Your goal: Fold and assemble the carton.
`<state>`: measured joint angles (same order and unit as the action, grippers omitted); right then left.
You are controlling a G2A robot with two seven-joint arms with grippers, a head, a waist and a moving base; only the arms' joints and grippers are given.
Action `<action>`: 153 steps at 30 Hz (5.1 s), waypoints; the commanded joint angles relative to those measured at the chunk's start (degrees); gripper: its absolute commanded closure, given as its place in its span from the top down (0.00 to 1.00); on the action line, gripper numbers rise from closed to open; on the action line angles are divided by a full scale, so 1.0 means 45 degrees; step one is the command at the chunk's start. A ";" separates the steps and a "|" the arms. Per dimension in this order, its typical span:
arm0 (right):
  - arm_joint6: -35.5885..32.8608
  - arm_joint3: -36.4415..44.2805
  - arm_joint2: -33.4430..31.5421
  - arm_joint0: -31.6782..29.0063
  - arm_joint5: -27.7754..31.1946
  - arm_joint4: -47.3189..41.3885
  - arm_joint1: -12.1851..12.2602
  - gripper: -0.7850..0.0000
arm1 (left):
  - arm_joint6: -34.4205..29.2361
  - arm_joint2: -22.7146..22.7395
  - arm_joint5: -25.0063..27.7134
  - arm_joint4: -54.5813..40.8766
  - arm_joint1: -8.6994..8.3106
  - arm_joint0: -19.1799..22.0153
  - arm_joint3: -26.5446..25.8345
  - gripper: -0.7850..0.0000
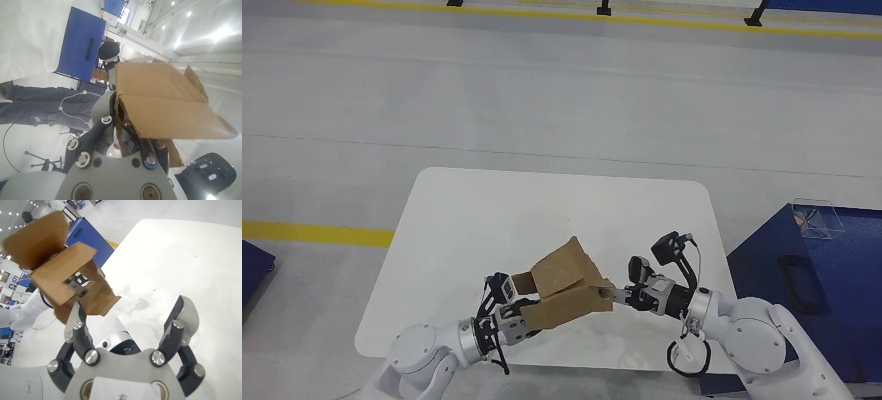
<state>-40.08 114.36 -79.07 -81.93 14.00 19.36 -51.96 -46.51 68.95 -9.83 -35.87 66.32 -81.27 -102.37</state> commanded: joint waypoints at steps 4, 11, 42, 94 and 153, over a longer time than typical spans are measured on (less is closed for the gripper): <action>0.0013 -0.0004 0.0037 0.0055 -0.0231 0.0149 -0.0024 1.00 | -0.0149 -0.0064 0.0441 0.0351 -0.0038 -0.0197 -0.0231 0.00; 0.0507 -0.0064 0.0510 0.0254 -0.1013 0.1175 -0.0125 1.00 | -0.0106 -0.0162 0.0669 0.0561 -0.0063 -0.0300 -0.0339 0.00; 0.0522 -0.0258 -0.0491 0.0200 -0.0721 -0.1273 -0.0289 1.00 | -0.0073 -0.0585 0.0555 0.1394 -0.0164 -0.0220 -0.0471 0.00; 0.0731 -0.0284 -0.0601 -0.0602 -0.1191 -0.0376 -0.0462 1.00 | 0.2813 -0.0657 0.0396 -0.0248 0.0113 0.0369 0.0466 0.00; 0.3087 -0.0256 0.0755 0.0290 -0.2717 0.4537 -0.0911 1.00 | 0.2508 -0.1027 0.2458 0.1944 0.0144 -0.0182 0.0085 0.00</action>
<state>-26.54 113.20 -76.34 -80.84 2.26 38.16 -55.97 -35.14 64.41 1.03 -27.37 66.98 -81.92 -101.88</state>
